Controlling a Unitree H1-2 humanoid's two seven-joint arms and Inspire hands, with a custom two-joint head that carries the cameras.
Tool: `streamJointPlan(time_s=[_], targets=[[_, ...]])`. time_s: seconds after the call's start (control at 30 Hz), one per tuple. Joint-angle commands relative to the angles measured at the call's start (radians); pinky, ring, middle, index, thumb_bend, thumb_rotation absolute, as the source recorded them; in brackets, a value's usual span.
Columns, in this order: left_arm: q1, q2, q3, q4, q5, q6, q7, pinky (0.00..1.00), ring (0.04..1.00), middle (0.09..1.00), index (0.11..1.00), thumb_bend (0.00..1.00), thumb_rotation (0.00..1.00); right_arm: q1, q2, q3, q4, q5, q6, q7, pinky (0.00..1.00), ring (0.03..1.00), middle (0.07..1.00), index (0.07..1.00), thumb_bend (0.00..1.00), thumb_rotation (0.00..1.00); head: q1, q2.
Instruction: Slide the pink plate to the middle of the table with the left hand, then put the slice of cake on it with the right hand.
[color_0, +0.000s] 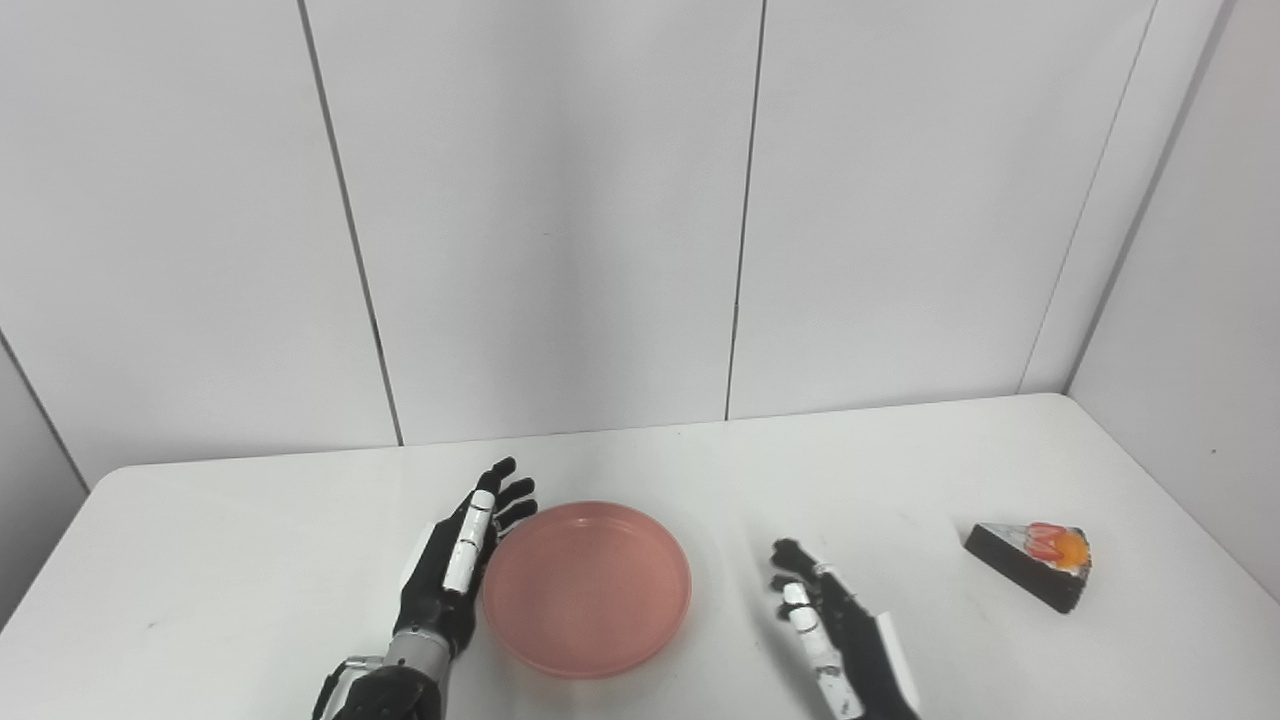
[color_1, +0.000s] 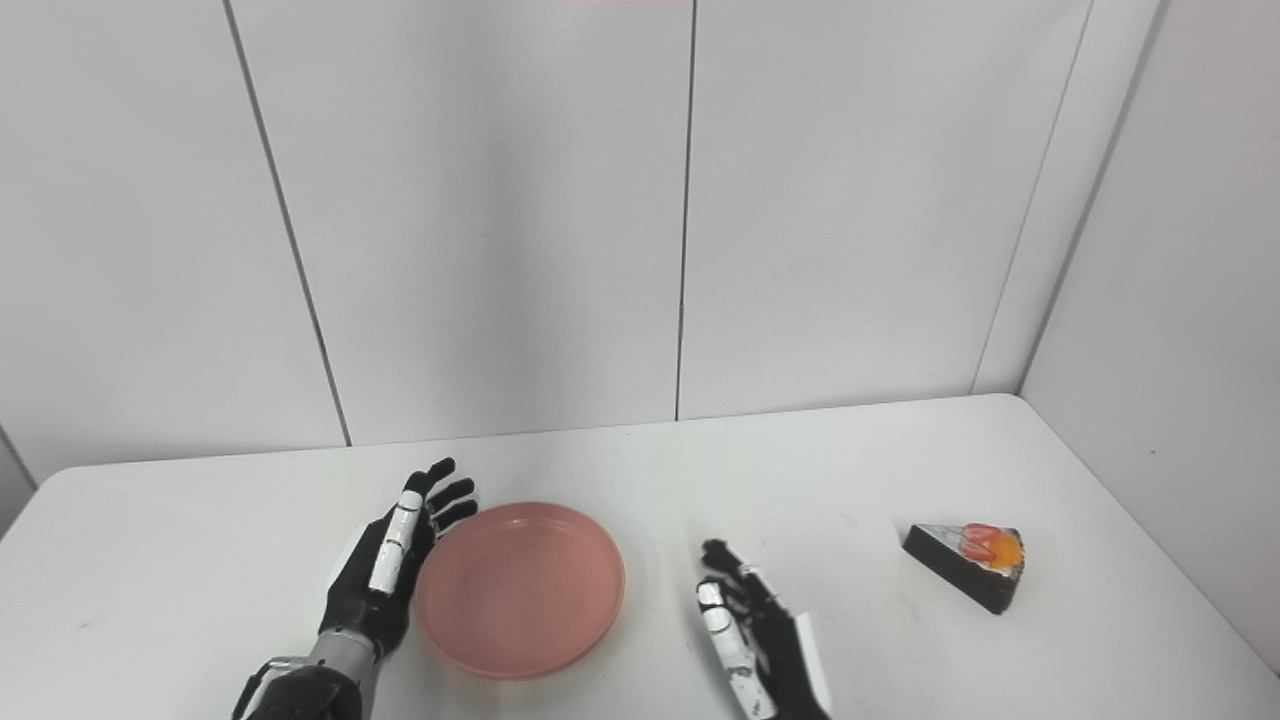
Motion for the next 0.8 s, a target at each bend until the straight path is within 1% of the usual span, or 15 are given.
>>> streamJointPlan(time_s=[0.0,0.07,0.13,0.2,0.27,0.37,0.4,0.47,0.5,0.53,0.57,0.63,0.7,0.77], targets=[[-0.019,0.011,0.007,0.008,-0.005,-0.04,-0.002,0.78,0.841,0.858,0.882,0.63,0.93,-0.037,-0.037,-0.01,-0.093,-0.088,-0.001,-0.02,0.68,0.783,0.814,0.81,0.73,1.0,-0.005,-0.001],[-0.022,0.012,0.008,0.016,-0.009,-0.049,-0.003,0.77,0.839,0.856,0.877,0.63,0.93,-0.042,-0.062,-0.019,-0.127,-0.132,0.008,-0.024,0.67,0.785,0.807,0.801,0.76,1.0,-0.005,-0.001],[-0.027,0.01,0.01,0.031,-0.009,-0.058,0.001,0.76,0.83,0.848,0.871,0.64,0.93,-0.05,-0.097,-0.032,-0.163,-0.173,0.027,-0.014,0.68,0.789,0.82,0.806,0.79,1.0,-0.007,-0.008],[-0.03,0.008,0.011,0.04,-0.01,-0.066,0.002,0.76,0.828,0.847,0.871,0.64,0.93,-0.063,-0.148,-0.043,-0.201,-0.251,0.057,0.003,0.69,0.787,0.827,0.813,0.8,1.0,-0.006,-0.01],[-0.032,0.005,0.013,0.047,-0.013,-0.069,0.002,0.76,0.827,0.845,0.868,0.64,0.92,-0.075,-0.193,-0.055,-0.229,-0.315,0.085,0.024,0.7,0.793,0.833,0.819,0.77,1.0,-0.001,-0.013],[-0.031,0.001,0.012,0.048,-0.016,-0.072,-0.001,0.76,0.825,0.841,0.862,0.65,0.92,-0.093,-0.246,-0.079,-0.249,-0.364,0.117,0.05,0.72,0.818,0.844,0.825,0.77,1.0,0.005,-0.02],[-0.03,0.001,0.012,0.046,-0.017,-0.071,-0.002,0.77,0.828,0.844,0.866,0.65,0.92,-0.099,-0.26,-0.086,-0.249,-0.373,0.123,0.053,0.67,0.789,0.825,0.82,0.77,0.94,0.005,-0.02],[-0.026,0.0,0.009,0.035,-0.017,-0.064,-0.003,0.78,0.835,0.85,0.868,0.63,0.93,-0.108,-0.293,-0.1,-0.241,-0.407,0.133,0.054,0.65,0.764,0.807,0.81,0.78,0.86,0.008,-0.021],[-0.024,-0.002,0.009,0.029,-0.019,-0.061,-0.004,0.78,0.835,0.85,0.868,0.63,0.93,-0.111,-0.313,-0.105,-0.233,-0.426,0.127,0.048,0.65,0.762,0.806,0.81,0.78,0.85,0.01,-0.021],[-0.021,-0.002,0.008,0.023,-0.02,-0.06,-0.005,0.78,0.837,0.852,0.87,0.62,0.93,-0.115,-0.333,-0.109,-0.224,-0.445,0.121,0.041,0.65,0.755,0.8,0.801,0.77,0.83,0.01,-0.021],[-0.02,-0.002,0.006,0.019,-0.018,-0.059,-0.005,0.79,0.839,0.855,0.875,0.62,0.93,-0.12,-0.349,-0.113,-0.212,-0.459,0.114,0.032,0.64,0.748,0.793,0.791,0.77,0.84,0.01,-0.021],[-0.016,-0.002,0.003,0.01,-0.015,-0.055,-0.004,0.79,0.84,0.858,0.881,0.62,0.93,-0.127,-0.373,-0.118,-0.194,-0.478,0.105,0.018,0.63,0.732,0.777,0.777,0.77,0.89,0.011,-0.021],[-0.013,-0.003,0.0,0.005,-0.009,-0.048,0.003,0.79,0.838,0.856,0.878,0.62,0.93,-0.138,-0.402,-0.122,-0.17,-0.502,0.11,0.014,0.64,0.729,0.773,0.776,0.77,0.94,0.011,-0.024],[-0.012,-0.005,-0.001,0.001,-0.007,-0.041,0.007,0.8,0.841,0.856,0.879,0.62,0.93,-0.152,-0.431,-0.128,-0.145,-0.527,0.125,0.017,0.66,0.73,0.766,0.764,0.8,0.94,0.012,-0.024]])
